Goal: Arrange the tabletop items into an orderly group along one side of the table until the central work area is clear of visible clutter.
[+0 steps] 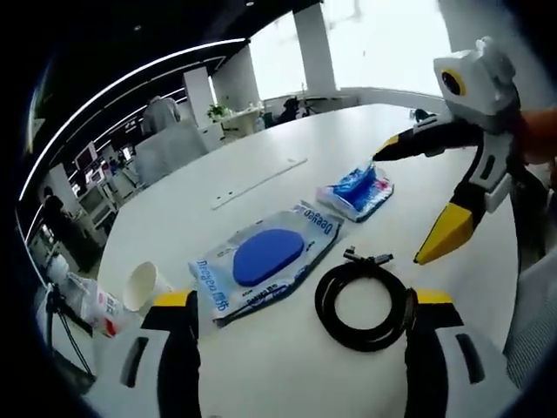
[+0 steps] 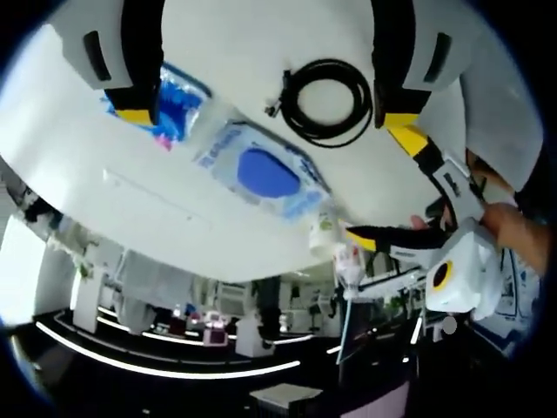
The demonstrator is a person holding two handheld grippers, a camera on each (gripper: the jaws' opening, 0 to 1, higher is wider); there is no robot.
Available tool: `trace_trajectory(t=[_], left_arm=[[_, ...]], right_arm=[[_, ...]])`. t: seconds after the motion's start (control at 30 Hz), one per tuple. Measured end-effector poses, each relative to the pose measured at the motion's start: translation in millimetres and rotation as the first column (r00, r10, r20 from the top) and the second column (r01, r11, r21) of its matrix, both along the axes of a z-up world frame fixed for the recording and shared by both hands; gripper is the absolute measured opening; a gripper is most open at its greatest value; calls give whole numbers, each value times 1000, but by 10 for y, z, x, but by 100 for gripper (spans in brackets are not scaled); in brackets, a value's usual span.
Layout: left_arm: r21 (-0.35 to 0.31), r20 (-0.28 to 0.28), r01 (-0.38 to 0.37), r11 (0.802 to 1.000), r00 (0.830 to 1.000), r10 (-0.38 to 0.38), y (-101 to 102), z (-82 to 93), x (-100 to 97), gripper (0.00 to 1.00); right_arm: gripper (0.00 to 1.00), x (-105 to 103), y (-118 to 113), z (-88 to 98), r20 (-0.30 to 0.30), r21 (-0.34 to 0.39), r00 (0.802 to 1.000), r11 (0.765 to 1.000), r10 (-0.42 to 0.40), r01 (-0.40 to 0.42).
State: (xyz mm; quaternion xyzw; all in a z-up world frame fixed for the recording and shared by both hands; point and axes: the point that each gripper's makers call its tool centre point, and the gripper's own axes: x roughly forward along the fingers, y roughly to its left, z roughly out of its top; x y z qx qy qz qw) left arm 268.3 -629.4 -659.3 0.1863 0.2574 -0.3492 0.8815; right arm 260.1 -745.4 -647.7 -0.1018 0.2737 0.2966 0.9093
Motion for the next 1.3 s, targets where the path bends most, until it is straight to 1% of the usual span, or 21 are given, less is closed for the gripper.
trace_trajectory(t=[0.1,0.17,0.4,0.6,0.87,1.07,1.3], left_arm=[[31,17,18,999,1000,-18,56,7,-45,99],[28,13,10,1000,1000,-11,89,9,-53,99],[22,30,-8,1000,1000,7,192,88,-119,99],[19,34,-14,1000,999,13,258,128,-212,99],[-16,52,-41,999,998,42,388,245,-238,99],[-46,59,-68,997,996,70,491,304,-254,99],[-74,66,-93,993,993,97,595,367,-289,98]], right_arm=[[100,-12,-18,21,9,-10,1000,1000,0,0],[100,-26,-11,51,14,-6,1000,1000,0,0],[100,-91,-1,155,41,-13,999,1000,6,-5],[100,-130,-15,258,60,9,998,1000,-6,6],[100,-175,-40,378,90,28,996,1000,-15,13],[100,-216,-115,382,95,38,995,999,-30,26],[100,-264,-169,443,110,52,993,998,-44,38]])
